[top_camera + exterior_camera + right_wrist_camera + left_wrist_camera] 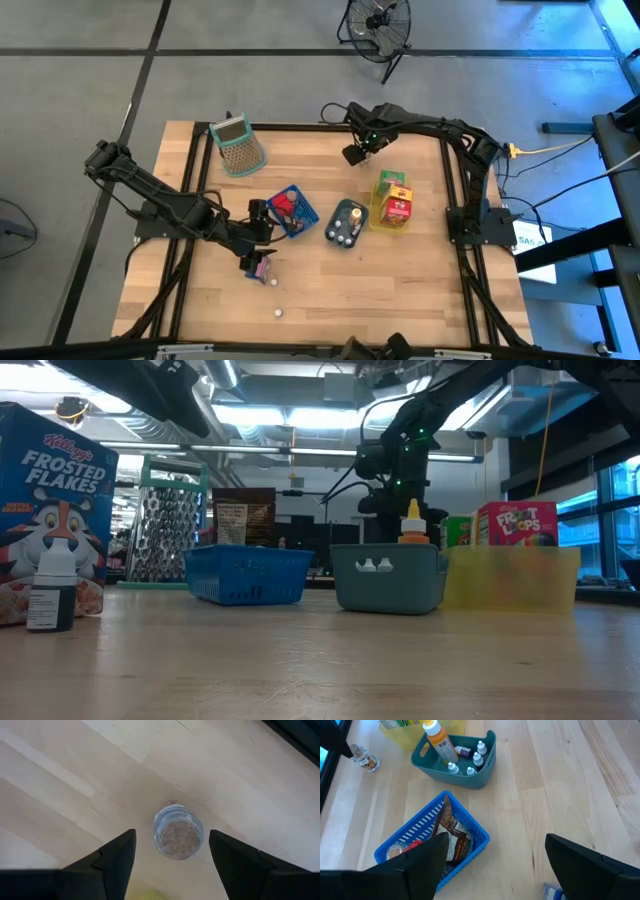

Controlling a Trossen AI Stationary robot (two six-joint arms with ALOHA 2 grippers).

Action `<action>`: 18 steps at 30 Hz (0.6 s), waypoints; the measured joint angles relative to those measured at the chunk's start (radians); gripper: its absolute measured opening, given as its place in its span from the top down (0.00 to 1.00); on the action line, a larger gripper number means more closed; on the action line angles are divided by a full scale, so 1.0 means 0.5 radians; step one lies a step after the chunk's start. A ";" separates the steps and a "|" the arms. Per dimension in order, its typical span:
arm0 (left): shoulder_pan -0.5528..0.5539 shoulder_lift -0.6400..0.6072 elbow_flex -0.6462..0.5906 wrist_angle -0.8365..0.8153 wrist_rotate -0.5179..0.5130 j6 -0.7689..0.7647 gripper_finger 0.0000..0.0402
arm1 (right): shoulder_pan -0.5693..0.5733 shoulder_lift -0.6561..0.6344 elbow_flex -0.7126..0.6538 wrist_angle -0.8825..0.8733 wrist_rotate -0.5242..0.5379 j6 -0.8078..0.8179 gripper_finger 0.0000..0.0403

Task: Pick & Place Kitchen Items
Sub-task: Put the brown seasoning bottle into the blue bin

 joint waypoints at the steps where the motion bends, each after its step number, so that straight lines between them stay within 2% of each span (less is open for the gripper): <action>1: 0.000 0.000 0.000 0.000 0.000 0.000 0.18 | 0.000 0.000 0.000 0.004 0.000 0.000 0.37; 7: 0.001 0.000 0.000 0.001 0.000 0.000 0.18 | 0.001 0.007 0.000 0.030 0.000 0.007 0.37; 18: 0.000 0.000 0.000 -0.001 0.015 0.010 0.18 | -0.001 0.186 0.000 0.059 -0.009 0.001 0.37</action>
